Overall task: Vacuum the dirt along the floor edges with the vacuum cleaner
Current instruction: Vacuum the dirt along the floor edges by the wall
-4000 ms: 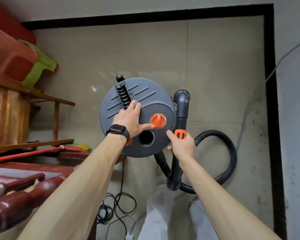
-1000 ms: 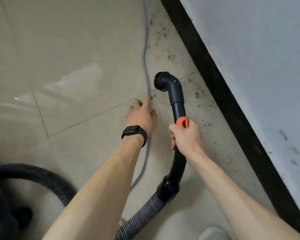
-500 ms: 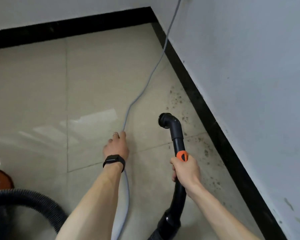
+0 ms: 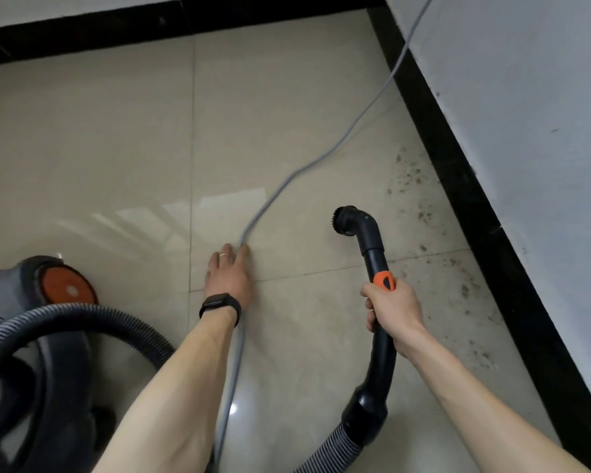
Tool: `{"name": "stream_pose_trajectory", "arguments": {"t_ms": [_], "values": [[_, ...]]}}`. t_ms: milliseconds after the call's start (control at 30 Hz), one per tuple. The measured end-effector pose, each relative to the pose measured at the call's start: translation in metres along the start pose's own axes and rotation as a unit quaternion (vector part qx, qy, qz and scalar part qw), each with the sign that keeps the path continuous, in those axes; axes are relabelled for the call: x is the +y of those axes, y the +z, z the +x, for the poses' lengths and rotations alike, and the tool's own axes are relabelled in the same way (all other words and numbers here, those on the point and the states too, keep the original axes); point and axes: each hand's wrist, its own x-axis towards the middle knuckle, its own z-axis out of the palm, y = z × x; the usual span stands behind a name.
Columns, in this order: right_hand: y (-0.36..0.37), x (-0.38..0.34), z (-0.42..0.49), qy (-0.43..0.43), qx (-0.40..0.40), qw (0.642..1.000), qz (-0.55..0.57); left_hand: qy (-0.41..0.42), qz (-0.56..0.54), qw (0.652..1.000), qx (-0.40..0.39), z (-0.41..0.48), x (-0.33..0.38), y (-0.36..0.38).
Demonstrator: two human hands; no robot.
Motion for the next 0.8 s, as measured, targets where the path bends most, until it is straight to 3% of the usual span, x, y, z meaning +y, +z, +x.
{"name": "stream_pose_trajectory", "arguments": {"t_ms": [100, 267, 400, 467, 533, 600, 667, 733, 800], "values": [[0.002, 0.007, 0.001, 0.012, -0.005, 1.0, 0.015, 0.046, 0.04, 0.998, 0.028, 0.003, 0.007, -0.006], [-0.016, -0.011, 0.007, 0.014, 0.014, 0.999, 0.047, -0.019, 0.065, 0.998, -0.004, 0.001, 0.041, -0.019], [-0.036, -0.033, 0.015, 0.004, 0.018, 0.997, 0.072, 0.016, 0.072, 0.996, -0.043, -0.002, 0.093, -0.025], [-0.044, -0.044, 0.017, -0.001, 0.005, 0.996, 0.085, 0.061, 0.033, 0.993, -0.092, -0.008, 0.128, -0.032], [-0.048, -0.054, 0.018, -0.001, -0.005, 0.994, 0.112, 0.092, -0.085, 0.97, -0.209, -0.024, 0.164, -0.045], [-0.049, -0.065, 0.021, 0.01, 0.005, 0.99, 0.142, 0.1, -0.208, 0.9, -0.369, -0.048, 0.194, -0.054], [-0.05, -0.074, 0.026, 0.018, 0.023, 0.988, 0.149, 0.1, -0.252, 0.835, -0.479, -0.067, 0.213, -0.054], [-0.054, -0.083, 0.033, 0.024, 0.014, 0.985, 0.17, 0.108, -0.26, 0.828, -0.486, -0.074, 0.221, -0.046], [-0.06, -0.093, 0.038, 0.024, -0.008, 0.98, 0.199, 0.112, -0.255, 0.854, -0.439, -0.075, 0.223, -0.038]]}}
